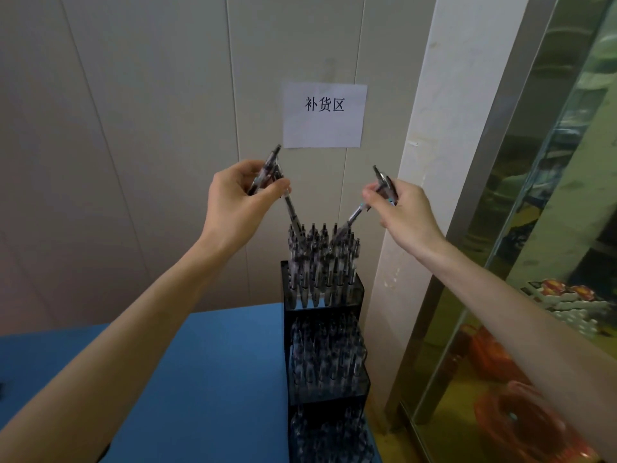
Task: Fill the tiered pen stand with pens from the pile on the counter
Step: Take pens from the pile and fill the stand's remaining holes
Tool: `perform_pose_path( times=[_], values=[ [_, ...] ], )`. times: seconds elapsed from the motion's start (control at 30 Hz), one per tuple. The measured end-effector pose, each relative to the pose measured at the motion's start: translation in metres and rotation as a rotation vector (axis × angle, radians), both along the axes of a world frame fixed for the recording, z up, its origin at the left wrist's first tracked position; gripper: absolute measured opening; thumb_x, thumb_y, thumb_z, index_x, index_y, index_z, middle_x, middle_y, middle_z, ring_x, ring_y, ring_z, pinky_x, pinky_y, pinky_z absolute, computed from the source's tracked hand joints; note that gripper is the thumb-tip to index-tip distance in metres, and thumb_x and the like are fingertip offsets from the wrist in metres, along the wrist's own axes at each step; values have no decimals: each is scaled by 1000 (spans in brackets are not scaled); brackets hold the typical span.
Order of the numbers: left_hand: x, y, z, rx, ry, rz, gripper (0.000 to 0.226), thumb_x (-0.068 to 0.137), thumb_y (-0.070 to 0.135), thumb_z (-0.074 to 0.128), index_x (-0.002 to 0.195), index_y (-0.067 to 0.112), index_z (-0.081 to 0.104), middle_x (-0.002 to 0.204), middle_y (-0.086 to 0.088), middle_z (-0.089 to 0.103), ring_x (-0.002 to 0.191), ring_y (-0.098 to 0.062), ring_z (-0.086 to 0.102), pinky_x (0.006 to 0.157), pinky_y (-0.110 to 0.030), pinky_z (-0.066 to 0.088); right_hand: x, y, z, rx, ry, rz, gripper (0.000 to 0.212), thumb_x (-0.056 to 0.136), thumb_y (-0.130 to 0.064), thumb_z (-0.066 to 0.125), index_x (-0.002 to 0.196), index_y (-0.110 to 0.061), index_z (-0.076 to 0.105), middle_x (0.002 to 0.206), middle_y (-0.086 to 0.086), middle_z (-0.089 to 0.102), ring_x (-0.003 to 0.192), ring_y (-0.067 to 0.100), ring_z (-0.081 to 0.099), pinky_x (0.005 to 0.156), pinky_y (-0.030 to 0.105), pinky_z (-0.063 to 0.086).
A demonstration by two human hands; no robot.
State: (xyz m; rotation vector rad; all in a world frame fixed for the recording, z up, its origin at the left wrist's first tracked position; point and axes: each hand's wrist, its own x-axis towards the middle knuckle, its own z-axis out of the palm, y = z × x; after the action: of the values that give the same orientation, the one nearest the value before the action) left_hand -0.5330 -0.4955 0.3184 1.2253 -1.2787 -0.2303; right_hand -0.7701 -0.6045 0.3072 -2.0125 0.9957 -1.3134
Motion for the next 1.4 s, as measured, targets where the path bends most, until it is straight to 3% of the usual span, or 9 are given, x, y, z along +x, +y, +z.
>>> perform_pose_path(
  times=[0.1, 0.2, 0.4, 0.57, 0.7, 0.87, 0.97, 1.1, 1.4],
  values=[
    [-2, -5, 3, 8, -21, -22, 20, 83, 34, 79, 100, 23, 73, 89, 2, 78, 81, -17, 73, 80, -41, 59, 2, -1, -4, -96, 123, -34, 14, 94, -29, 70, 104, -18, 70, 95, -12, 71, 91, -2, 65, 86, 24, 47],
    [-8, -13, 7, -6, -64, -22, 19, 82, 33, 79, 97, 24, 74, 86, 3, 78, 86, -23, 74, 88, -53, 58, 4, 2, -9, -160, 189, -15, 12, 96, -27, 68, 99, -17, 72, 90, -8, 73, 91, 9, 68, 86, 30, 51],
    [-23, -36, 1, 25, -206, -41, 20, 85, 33, 79, 101, 23, 73, 77, 4, 73, 51, -5, 49, 55, -24, 40, 6, -2, -17, -179, 361, 22, 27, 99, -36, 63, 83, -15, 71, 70, 1, 66, 63, 21, 59, 61, 32, 42],
    [-30, -48, -12, 113, -386, 1, 24, 86, 35, 78, 106, 24, 72, 90, 9, 76, 68, -2, 68, 64, -31, 60, 8, 0, -22, -131, 372, 28, 32, 98, -37, 64, 79, -12, 71, 68, 10, 64, 57, 20, 53, 52, 24, 34],
    [-29, -51, -25, 210, -485, 4, 21, 85, 35, 78, 103, 25, 73, 87, 8, 76, 70, -9, 70, 70, -39, 62, 12, 1, -27, -132, 420, 24, 25, 93, -37, 70, 89, -13, 76, 78, 6, 71, 72, 23, 66, 66, 32, 50],
    [-23, -56, -33, 256, -398, -41, 21, 83, 35, 81, 101, 27, 72, 88, 6, 76, 72, -8, 71, 72, -38, 62, 12, 4, -22, -191, 387, 4, 21, 83, -32, 82, 99, -21, 74, 85, -15, 70, 81, 4, 65, 75, 18, 45],
    [-22, -57, -35, 260, -370, -61, 22, 84, 34, 82, 101, 23, 73, 85, 4, 76, 66, -8, 70, 64, -32, 58, 16, 2, -25, -215, 444, 7, 11, 85, -32, 80, 91, -23, 80, 76, -12, 71, 63, 4, 58, 61, 21, 39],
    [-22, -57, -38, 264, -405, -56, 21, 84, 35, 81, 100, 23, 73, 81, 6, 75, 63, -8, 67, 62, -30, 56, 16, -1, -28, -164, 412, 33, 10, 87, -29, 79, 94, -23, 81, 83, -10, 75, 73, 12, 69, 73, 36, 58],
    [-26, -60, -26, 355, -433, -93, 15, 80, 35, 84, 86, 23, 77, 58, 11, 60, 43, 0, 46, 50, -16, 35, 12, -7, -23, -69, 360, 77, 9, 83, -27, 82, 88, -21, 82, 80, -7, 76, 79, 18, 71, 81, 46, 58]
  ],
)
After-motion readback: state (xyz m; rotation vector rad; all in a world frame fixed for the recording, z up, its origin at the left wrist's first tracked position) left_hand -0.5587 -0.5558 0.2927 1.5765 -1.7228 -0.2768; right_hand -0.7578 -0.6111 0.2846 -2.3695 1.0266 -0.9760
